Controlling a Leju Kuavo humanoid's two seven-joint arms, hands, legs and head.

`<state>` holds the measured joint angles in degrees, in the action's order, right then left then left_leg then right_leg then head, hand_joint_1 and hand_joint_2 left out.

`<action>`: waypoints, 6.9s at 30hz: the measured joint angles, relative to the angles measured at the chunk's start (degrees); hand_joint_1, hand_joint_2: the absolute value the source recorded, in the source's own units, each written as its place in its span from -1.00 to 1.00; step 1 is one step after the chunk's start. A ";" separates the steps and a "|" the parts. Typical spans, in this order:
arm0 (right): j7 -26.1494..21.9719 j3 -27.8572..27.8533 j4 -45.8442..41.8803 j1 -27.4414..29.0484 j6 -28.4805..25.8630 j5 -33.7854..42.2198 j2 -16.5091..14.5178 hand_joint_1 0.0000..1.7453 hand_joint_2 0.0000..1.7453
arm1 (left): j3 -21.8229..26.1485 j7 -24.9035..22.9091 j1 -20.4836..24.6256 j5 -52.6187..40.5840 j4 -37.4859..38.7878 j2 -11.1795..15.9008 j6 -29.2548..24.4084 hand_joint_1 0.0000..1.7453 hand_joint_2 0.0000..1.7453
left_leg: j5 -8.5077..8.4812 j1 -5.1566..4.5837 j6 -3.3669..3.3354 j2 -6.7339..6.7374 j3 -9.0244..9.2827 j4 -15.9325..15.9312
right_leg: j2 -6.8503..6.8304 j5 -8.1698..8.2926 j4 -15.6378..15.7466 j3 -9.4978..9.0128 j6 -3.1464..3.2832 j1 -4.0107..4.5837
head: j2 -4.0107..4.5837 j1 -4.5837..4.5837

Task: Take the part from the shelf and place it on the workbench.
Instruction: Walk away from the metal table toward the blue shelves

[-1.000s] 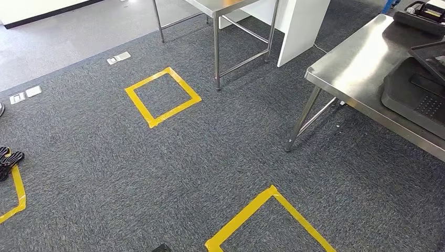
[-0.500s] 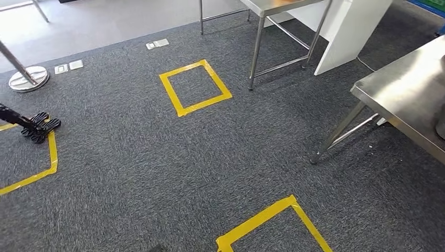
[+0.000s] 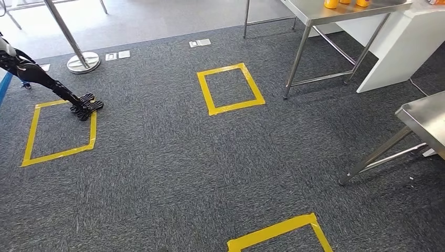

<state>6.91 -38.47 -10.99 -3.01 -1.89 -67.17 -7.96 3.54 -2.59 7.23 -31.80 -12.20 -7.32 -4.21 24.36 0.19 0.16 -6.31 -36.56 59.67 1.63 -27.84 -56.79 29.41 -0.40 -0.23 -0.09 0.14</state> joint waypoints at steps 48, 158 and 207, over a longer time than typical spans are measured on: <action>-1.09 -0.21 0.05 0.17 0.14 0.10 0.18 -1.00 -1.00 | 9.24 4.11 -0.71 11.05 -0.03 0.03 12.77 -1.00 -1.00 | 0.39 0.64 -1.36 5.89 2.11 -1.23 | -3.54 -4.83 -8.26 3.49 -0.99 -0.32 | -0.01 -0.11; -2.62 -1.55 0.09 0.09 -0.21 0.86 0.66 -1.00 -1.00 | 9.07 5.27 -0.76 10.90 -0.02 0.13 11.28 -1.00 -1.00 | -1.01 0.22 -2.37 2.38 1.14 -1.24 | -0.89 0.36 -0.74 0.83 -1.00 -0.28 | -0.01 -0.22; -2.67 -2.01 0.15 0.54 -0.39 0.68 0.66 -1.00 -1.00 | 9.03 5.24 -0.84 10.97 -0.04 0.17 11.23 -1.00 -1.00 | 2.08 0.36 -2.18 4.60 4.28 -1.55 | -1.87 -3.47 -11.14 7.12 -3.35 -0.63 | -0.01 0.13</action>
<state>4.25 -40.48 -10.84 -2.47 -2.27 -66.49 -7.30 12.57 2.64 6.39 -20.83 -12.24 -7.15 7.02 26.44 0.55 -2.02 -1.71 -32.29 58.12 -0.24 -31.31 -67.93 36.53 -3.74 -0.86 -0.10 0.27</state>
